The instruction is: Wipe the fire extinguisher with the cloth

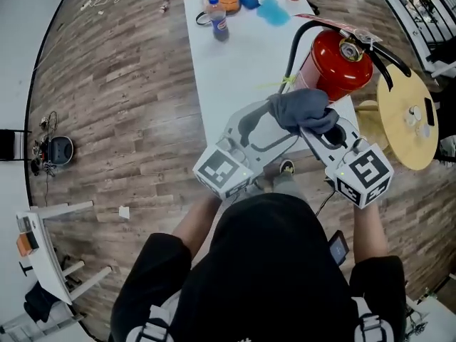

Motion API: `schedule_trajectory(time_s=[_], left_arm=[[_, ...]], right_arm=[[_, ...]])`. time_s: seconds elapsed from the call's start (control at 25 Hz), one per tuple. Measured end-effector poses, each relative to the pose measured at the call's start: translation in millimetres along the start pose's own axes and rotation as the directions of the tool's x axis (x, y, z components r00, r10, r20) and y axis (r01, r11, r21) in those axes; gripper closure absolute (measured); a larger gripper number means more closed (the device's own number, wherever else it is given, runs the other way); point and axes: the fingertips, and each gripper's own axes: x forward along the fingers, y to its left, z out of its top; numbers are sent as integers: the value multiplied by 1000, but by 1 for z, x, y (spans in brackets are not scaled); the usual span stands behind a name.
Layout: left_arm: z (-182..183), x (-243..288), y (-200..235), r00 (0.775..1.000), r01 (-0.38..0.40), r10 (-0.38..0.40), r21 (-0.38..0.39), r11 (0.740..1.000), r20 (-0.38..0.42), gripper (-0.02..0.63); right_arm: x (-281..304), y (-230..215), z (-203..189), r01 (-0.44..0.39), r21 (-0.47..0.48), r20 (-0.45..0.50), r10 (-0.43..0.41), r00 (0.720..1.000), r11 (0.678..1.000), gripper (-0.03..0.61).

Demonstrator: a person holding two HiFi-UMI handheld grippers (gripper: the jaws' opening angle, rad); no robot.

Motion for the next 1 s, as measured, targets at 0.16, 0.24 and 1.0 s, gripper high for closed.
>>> schedule_trajectory(time_s=[0.16,0.24,1.0], left_arm=[[6,-2,-12,986,165,-160,110,980,-54,299],[8,-5,-11,982,177,-161,189,966,-100,439],[57,29,62,999,-47,47,31,998,20,569]], right_arm=[[-1,20,-5,-188,-90,-69,182,981,978,512],[-4,23,-9,-238,-117,-107,226,968,964,512],[-45,-30,27,-8,-55,160,17,987,998,411]])
